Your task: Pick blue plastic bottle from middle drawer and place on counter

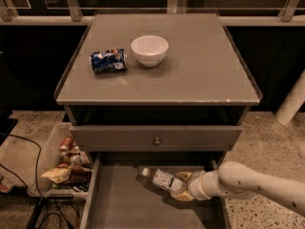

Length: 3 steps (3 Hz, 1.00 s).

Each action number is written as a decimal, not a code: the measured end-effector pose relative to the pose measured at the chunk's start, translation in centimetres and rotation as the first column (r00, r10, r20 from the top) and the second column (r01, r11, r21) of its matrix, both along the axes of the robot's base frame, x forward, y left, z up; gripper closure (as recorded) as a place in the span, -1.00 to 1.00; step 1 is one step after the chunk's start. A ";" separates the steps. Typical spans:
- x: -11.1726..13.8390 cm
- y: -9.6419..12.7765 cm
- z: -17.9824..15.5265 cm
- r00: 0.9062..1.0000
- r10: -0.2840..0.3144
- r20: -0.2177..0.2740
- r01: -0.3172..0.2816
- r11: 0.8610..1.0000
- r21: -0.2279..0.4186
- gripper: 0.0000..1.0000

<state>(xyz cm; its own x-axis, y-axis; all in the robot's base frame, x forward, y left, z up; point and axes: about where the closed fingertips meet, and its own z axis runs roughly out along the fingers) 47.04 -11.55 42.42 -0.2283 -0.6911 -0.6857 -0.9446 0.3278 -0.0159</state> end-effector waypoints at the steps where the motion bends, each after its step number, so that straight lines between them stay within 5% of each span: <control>1: -1.1 -1.5 4.1 0.998 0.038 0.040 -0.038 0.999 -0.004 1.00; 3: -2.4 -4.2 13.9 0.990 0.086 0.115 -0.082 0.996 -0.039 1.00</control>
Offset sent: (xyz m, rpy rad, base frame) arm -0.0349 -0.0504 0.1554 -0.0288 -0.1460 0.1090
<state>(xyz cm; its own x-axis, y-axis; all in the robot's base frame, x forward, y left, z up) 44.68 -15.74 56.28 -0.0885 -0.7277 -0.6801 -0.9598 0.2450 -0.1372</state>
